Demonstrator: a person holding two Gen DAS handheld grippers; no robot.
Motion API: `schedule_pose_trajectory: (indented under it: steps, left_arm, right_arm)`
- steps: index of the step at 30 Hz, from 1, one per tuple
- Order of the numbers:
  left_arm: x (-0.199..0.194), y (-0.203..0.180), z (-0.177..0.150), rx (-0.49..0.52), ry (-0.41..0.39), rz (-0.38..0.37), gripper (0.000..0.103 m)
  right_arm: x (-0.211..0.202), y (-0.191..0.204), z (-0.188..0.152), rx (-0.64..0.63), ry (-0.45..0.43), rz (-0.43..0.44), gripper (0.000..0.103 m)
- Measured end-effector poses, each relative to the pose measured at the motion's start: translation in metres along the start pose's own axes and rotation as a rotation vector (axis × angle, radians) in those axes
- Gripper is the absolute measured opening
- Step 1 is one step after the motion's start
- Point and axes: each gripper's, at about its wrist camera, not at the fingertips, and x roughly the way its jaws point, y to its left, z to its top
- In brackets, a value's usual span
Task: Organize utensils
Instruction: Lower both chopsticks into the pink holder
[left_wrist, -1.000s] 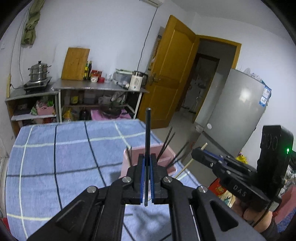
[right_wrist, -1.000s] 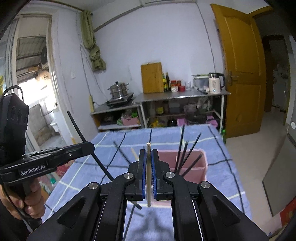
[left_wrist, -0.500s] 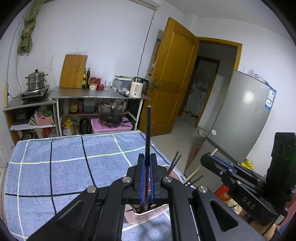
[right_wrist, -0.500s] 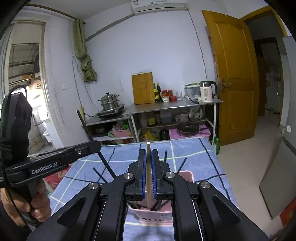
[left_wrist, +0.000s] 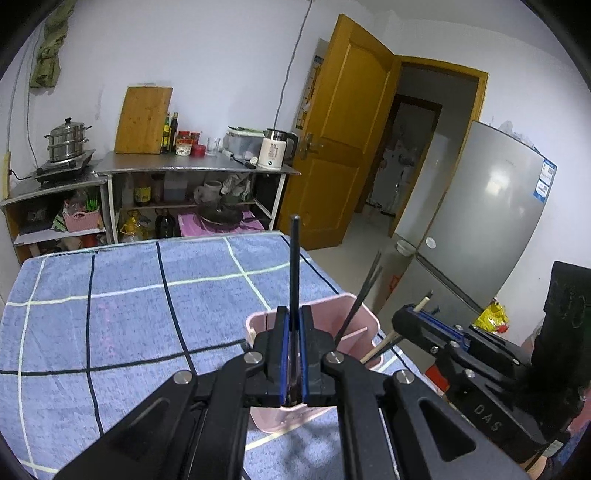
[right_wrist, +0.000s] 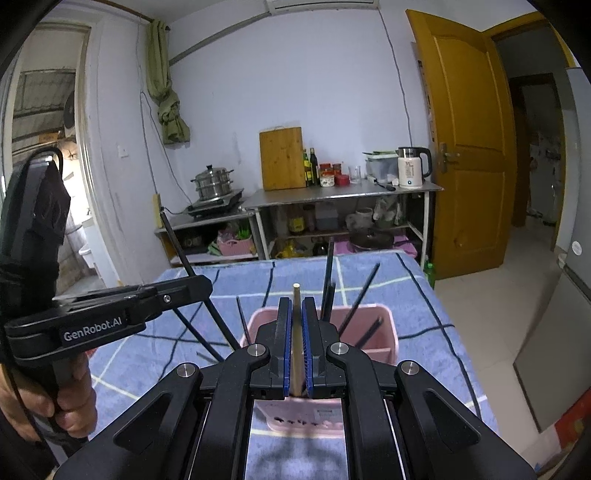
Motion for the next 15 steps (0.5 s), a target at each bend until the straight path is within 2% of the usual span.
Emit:
schedule_pose_trajectory:
  steps: [12, 15]
  left_arm:
    - [0.012, -0.002, -0.015, 0.011, 0.053, 0.003, 0.006]
    - [0.004, -0.003, -0.014, 0.01, 0.036, 0.007, 0.016]
  right_arm:
    - [0.013, -0.008, -0.016, 0.015, 0.079, 0.003, 0.006]
    - [0.005, -0.006, -0.013, 0.005, 0.063, -0.004, 0.006]
